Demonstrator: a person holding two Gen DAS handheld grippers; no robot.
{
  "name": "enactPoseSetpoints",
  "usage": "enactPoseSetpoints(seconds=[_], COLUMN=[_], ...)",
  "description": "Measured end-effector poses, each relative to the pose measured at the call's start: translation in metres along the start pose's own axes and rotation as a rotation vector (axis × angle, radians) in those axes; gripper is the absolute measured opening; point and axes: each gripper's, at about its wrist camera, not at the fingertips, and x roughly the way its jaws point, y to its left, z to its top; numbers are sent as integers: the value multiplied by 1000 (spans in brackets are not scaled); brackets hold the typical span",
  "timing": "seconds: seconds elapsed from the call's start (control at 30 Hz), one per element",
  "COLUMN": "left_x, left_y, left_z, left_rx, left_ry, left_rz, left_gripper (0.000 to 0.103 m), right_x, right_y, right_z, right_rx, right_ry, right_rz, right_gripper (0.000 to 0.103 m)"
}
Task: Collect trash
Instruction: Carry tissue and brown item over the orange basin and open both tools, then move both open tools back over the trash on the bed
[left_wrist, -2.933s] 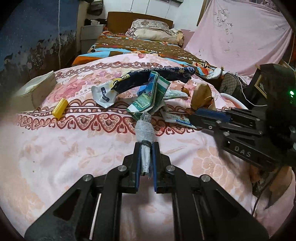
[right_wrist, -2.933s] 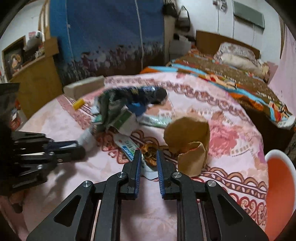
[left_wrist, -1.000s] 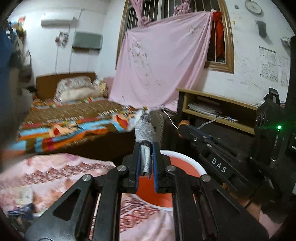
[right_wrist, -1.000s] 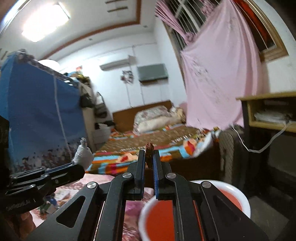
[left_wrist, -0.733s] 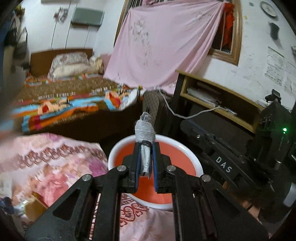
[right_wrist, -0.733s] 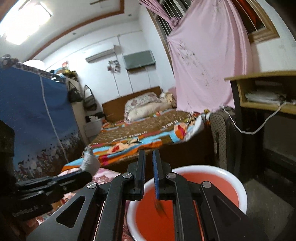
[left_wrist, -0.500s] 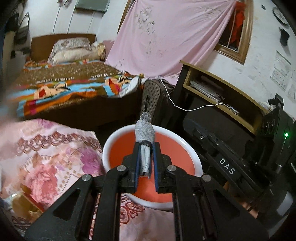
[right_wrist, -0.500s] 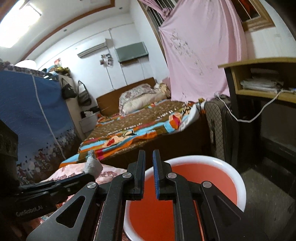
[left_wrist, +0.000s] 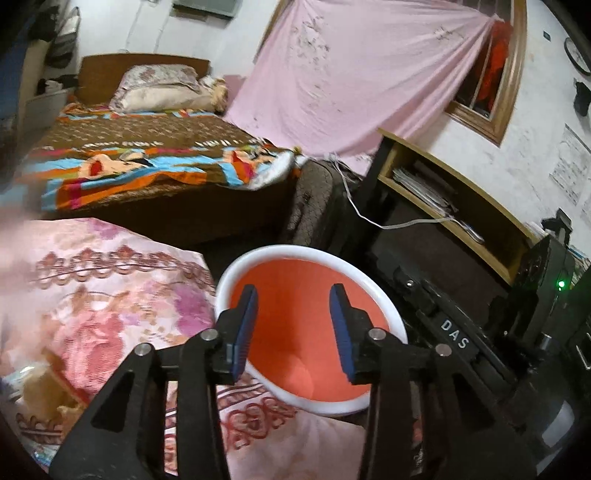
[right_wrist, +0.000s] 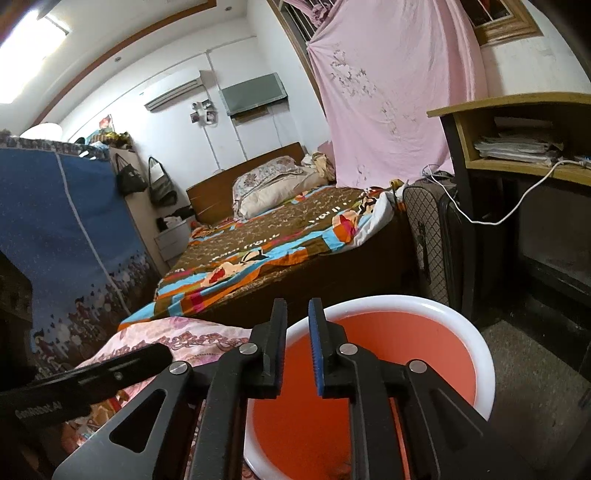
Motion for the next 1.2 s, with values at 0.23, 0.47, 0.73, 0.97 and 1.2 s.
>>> enactPoseSetpoints(seconds=[0.23, 0.47, 0.73, 0.97, 1.2], left_x=[-46, -96, -141, -173, -201], left_y=[26, 46, 68, 97, 121], left_z=[-8, -18, -37, -57, -88], left_rx=[-57, -57, -74, -137, -167], left_ry=[-143, -282, -414, -472, -499], left_rz=[135, 274, 417, 533, 649], left_gripper=[47, 70, 91, 92, 92], right_x=[-9, -18, -35, -38, -37], right_y=[17, 48, 83, 114, 143], right_z=[1, -2, -10, -20, -32], right_rx=[-59, -136, -198, -252, -315], right_ry=[-58, -119, -238, -258, -241], right_rz=[29, 88, 179, 256, 313], right_gripper=[29, 44, 97, 103, 103])
